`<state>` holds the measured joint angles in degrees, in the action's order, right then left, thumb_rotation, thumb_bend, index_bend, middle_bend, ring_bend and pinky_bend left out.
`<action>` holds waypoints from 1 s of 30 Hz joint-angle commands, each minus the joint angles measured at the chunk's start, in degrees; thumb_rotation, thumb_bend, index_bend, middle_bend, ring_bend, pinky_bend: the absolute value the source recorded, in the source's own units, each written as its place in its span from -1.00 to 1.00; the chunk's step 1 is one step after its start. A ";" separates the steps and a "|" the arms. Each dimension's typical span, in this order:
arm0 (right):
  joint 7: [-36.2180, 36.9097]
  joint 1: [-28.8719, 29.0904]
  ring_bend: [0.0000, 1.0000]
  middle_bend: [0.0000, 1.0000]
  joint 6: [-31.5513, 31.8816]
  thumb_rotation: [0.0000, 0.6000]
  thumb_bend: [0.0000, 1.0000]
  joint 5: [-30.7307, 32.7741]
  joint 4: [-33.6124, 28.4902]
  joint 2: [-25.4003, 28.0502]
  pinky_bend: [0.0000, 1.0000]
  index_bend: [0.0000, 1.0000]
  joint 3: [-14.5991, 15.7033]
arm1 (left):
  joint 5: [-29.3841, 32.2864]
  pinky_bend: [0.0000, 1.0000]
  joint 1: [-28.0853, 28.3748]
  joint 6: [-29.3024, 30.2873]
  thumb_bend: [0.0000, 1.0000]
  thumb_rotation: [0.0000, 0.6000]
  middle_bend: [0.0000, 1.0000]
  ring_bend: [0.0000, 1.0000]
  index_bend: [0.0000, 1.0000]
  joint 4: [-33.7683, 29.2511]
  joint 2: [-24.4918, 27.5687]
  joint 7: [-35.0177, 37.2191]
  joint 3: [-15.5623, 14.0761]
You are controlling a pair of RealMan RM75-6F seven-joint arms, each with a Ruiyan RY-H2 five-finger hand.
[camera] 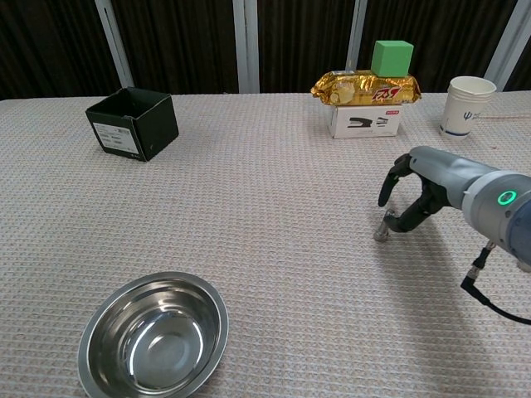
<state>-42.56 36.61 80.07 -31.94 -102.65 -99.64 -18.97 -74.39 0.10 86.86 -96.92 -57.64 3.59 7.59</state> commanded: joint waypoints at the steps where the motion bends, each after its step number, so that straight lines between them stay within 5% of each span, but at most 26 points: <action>1: -0.05 -0.01 -1.00 -0.98 0.05 1.00 -0.23 0.06 -0.13 0.20 -1.00 -0.15 0.15 | 0.02 -0.89 -0.01 0.02 -0.87 1.00 -0.77 -0.96 -0.63 0.00 0.02 0.03 0.02; 16: 0.94 -2.42 -1.00 -0.98 3.78 1.00 -0.39 -4.69 -11.61 7.54 -1.00 -0.34 1.25 | -0.02 -0.89 -0.13 0.39 -0.87 1.00 -0.77 -0.96 -0.63 -0.13 -0.12 -0.28 0.03; 22: 4.40 -5.89 -1.00 -0.98 5.80 1.00 -0.56 -7.94 -19.48 17.38 -1.00 -0.40 -0.85 | -0.16 -0.89 -0.33 0.61 -0.87 1.00 -0.77 -0.96 -0.63 -0.11 0.07 0.32 0.03; 30: 21.26 -14.36 -1.00 -0.98 -0.39 1.00 -0.56 -11.19 -24.62 34.49 -1.00 -0.43 -4.07 | -0.24 -0.89 -0.58 1.18 -0.87 1.00 -0.77 -0.96 -0.62 -0.22 0.05 0.28 0.09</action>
<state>-28.10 26.43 82.78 -41.38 -124.41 -71.23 -21.54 -74.82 -0.45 87.95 -97.18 -57.54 3.98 7.59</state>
